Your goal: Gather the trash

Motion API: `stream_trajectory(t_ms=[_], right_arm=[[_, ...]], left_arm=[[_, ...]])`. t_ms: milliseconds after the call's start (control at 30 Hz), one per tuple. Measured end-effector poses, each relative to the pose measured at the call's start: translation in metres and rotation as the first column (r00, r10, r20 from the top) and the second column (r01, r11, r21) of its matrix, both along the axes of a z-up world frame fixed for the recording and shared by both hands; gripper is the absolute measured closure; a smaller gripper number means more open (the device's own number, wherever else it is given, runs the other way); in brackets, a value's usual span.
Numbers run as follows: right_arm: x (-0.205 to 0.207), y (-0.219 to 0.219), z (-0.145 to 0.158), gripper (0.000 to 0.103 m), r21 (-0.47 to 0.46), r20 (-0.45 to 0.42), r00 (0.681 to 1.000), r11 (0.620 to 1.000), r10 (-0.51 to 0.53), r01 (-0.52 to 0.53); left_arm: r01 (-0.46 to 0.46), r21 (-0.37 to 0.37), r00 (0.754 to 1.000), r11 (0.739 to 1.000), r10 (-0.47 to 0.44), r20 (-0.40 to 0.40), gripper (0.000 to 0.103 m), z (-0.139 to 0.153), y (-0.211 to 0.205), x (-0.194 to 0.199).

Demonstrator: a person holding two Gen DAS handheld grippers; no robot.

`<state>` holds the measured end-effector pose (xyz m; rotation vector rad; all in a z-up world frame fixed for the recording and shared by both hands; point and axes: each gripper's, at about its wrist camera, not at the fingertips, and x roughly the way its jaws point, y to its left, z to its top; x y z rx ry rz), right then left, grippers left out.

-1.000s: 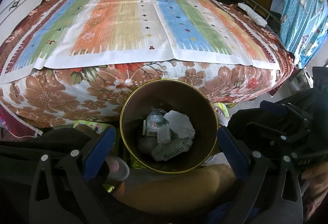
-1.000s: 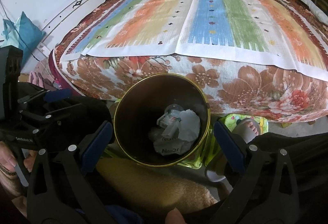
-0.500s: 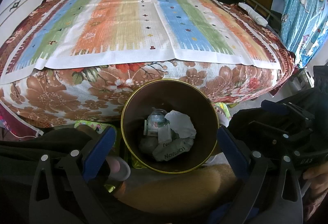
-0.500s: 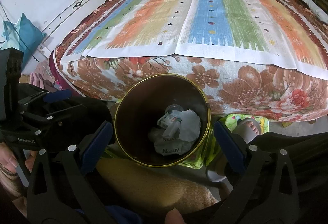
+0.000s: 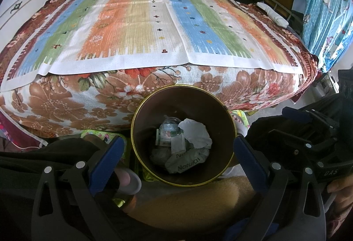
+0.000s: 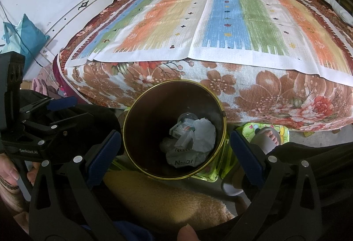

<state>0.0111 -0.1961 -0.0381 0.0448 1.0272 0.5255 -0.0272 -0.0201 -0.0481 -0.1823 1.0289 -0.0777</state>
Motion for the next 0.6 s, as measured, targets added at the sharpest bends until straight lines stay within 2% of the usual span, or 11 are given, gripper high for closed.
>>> stream_trajectory(t_ms=[600], right_arm=[[-0.0001, 0.0002, -0.0001, 0.009, 0.001, -0.002, 1.0, 1.0, 0.001, -0.001]], left_arm=[[-0.001, -0.002, 1.0, 1.0, 0.001, 0.0, 0.006, 0.0001, -0.0008, -0.0001]])
